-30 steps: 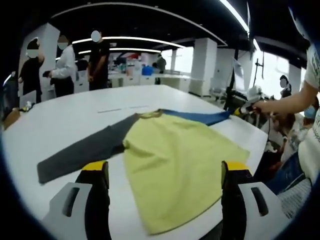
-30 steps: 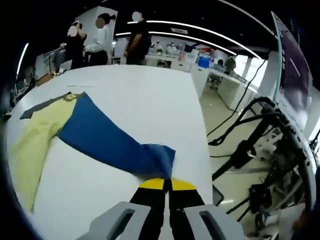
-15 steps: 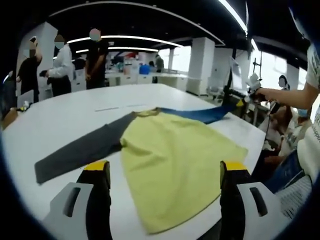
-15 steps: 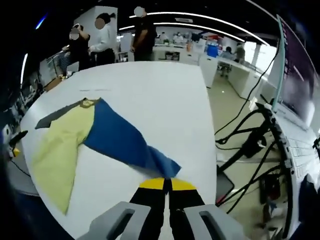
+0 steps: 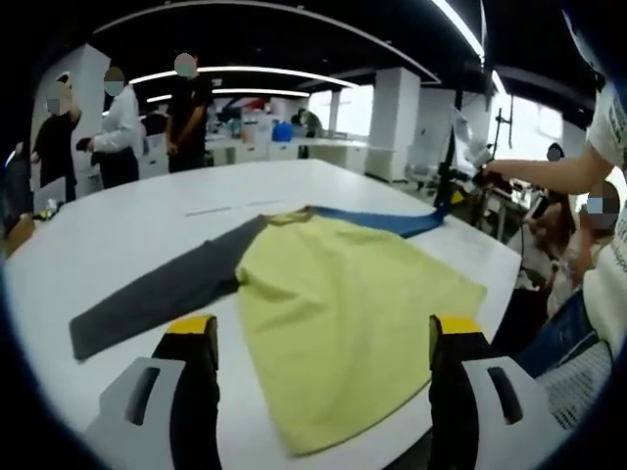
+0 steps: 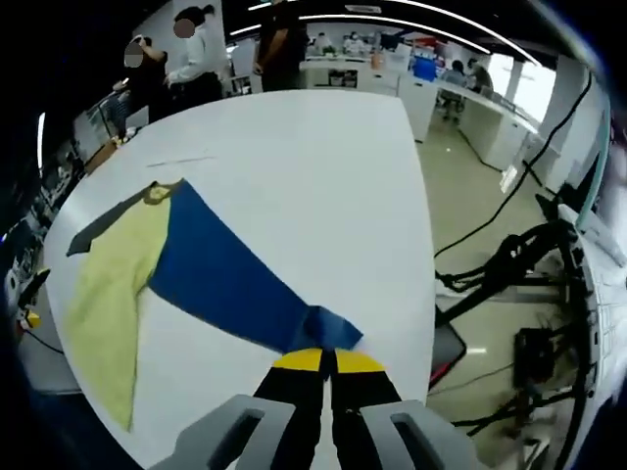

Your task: Fold the garment on the visible template until the final outline fits inside the template.

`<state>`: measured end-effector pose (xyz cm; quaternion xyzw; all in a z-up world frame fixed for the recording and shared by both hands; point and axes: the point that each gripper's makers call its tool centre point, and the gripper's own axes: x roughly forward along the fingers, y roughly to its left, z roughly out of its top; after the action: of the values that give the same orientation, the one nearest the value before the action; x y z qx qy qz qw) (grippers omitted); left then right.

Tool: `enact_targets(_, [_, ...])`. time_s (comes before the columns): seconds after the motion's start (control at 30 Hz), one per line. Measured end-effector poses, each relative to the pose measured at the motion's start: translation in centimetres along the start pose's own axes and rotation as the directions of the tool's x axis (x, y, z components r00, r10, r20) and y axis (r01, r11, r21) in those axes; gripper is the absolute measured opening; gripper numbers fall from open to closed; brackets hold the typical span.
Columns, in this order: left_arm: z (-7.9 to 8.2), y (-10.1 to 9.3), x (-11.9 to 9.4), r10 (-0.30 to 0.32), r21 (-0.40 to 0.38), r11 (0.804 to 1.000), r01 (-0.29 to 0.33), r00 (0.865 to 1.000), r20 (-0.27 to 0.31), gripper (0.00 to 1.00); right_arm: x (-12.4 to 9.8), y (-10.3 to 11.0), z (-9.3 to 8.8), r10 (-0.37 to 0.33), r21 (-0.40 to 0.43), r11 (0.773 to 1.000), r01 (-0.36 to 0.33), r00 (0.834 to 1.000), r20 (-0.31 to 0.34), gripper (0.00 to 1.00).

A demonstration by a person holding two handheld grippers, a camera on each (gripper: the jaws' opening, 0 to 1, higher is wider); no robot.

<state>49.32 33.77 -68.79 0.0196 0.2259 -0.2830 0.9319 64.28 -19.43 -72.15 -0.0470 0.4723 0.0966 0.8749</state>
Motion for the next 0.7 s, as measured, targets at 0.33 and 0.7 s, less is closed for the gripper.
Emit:
enact_targets(0.33, [-0.1, 0.0, 0.2, 0.006, -0.007, 1.0, -0.006, 1.0, -0.004, 0.84, 1.4, 1.0, 3.2, 0.01, -0.049, 0.999, -0.009, 1.0, 0.009, 0.0])
enact_targets(0.7, [0.2, 0.3, 0.3, 0.016, -0.007, 1.0, -0.016, 1.0, 0.001, 0.83, 5.1, 0.4, 5.9, 0.002, -0.074, 0.997, 0.003, 0.998, 0.057, 0.0])
